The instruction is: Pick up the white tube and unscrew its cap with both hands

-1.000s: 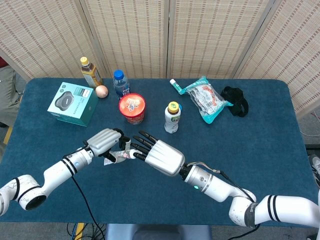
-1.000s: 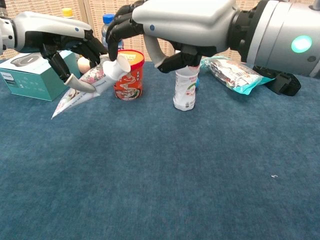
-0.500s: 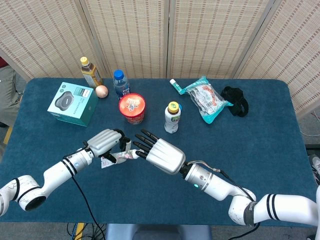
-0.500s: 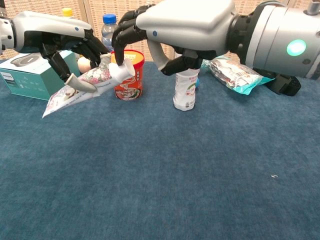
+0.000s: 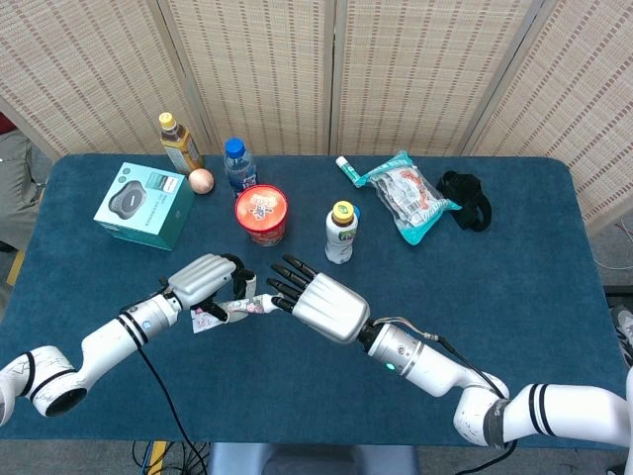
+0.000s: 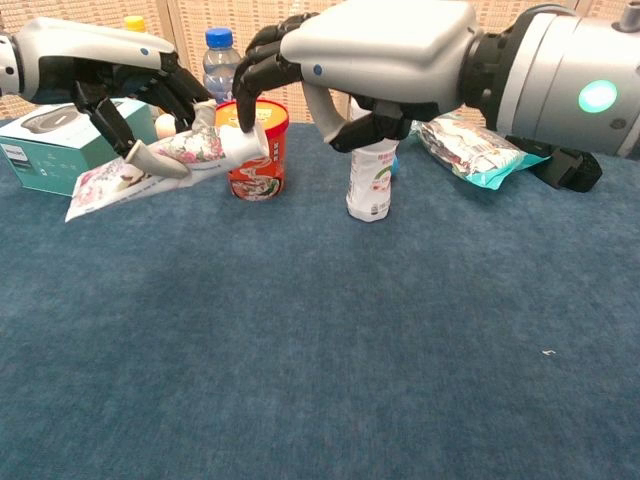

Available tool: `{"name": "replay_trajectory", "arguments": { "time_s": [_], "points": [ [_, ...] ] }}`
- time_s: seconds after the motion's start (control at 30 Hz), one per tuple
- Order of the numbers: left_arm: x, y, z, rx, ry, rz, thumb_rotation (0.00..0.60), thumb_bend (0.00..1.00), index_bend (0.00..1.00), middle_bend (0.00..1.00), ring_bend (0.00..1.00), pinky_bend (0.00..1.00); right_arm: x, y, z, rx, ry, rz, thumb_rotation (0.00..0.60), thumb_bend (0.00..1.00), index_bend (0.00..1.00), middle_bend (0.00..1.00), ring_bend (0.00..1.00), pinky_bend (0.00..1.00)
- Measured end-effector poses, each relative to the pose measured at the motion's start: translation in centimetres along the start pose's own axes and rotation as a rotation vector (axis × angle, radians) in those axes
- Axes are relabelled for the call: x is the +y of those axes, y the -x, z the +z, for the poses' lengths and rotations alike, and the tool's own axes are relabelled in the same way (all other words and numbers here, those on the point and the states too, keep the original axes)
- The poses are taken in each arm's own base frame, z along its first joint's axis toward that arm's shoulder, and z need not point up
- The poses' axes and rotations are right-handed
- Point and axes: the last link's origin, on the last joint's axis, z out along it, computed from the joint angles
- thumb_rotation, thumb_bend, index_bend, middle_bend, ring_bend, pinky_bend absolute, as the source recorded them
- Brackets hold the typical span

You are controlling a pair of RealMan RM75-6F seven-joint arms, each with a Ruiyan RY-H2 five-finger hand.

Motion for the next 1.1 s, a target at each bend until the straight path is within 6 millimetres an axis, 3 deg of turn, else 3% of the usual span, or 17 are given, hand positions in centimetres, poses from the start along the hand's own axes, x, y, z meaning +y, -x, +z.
{"name": "replay_trajectory", "arguments": {
  "time_s": [1.1],
  "points": [
    [-0.5,-0.6,-0.3,0.007,0.019,-0.090,0.600,0.45,0.73,0.81,0.53,0.20,0.9,1.3,-0.5,-0.039,0.026,-0.002,0.600,1.00,0.32,0.19,0.00,0.07]
  ]
}}
